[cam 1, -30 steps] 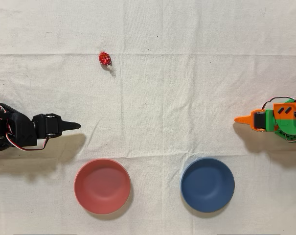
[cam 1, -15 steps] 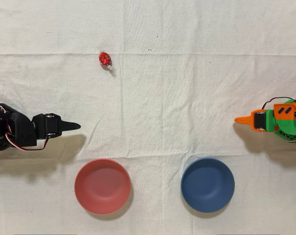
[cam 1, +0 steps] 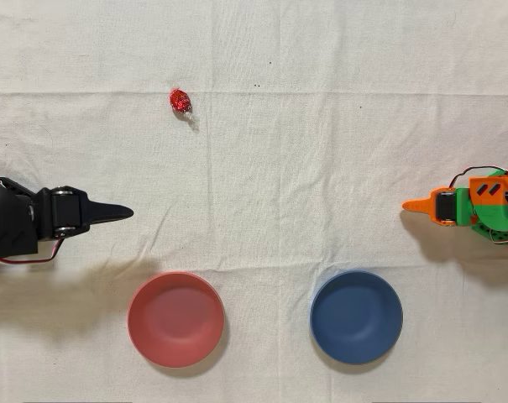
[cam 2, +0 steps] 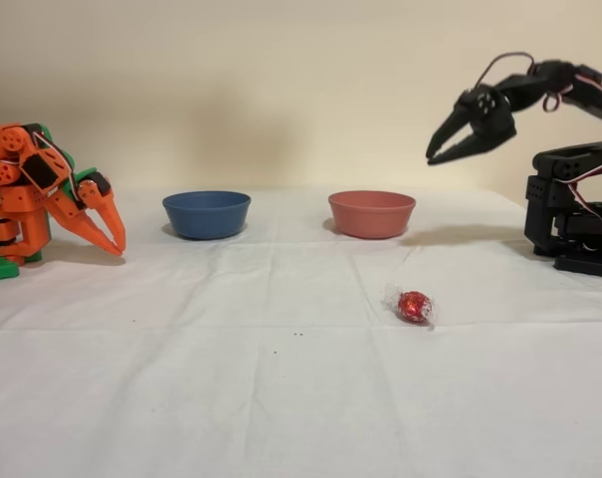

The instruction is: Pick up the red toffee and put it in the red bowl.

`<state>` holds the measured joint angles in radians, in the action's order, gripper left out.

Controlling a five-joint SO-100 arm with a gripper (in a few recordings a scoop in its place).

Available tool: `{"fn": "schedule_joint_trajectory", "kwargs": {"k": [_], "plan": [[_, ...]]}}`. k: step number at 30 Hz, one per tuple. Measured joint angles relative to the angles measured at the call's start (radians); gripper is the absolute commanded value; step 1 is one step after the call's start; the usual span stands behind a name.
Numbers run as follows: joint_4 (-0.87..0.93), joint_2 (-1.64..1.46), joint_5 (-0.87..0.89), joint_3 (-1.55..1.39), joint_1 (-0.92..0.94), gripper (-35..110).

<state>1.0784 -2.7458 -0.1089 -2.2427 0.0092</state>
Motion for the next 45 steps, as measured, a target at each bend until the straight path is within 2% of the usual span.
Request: {"fn": "schedule_joint_trajectory", "kwargs": {"k": [9,18,23,30,45], "plan": [[0.189,0.319,0.094,0.459,-0.138,0],[0.255,0.52,0.15,0.634,-0.376,0],[0.291,0.663,0.067,0.703,-0.453,0],[0.175,0.747,-0.075,0.673,-0.485,0],[-0.031,0.931,-0.061,0.546,-0.525,0]]}}
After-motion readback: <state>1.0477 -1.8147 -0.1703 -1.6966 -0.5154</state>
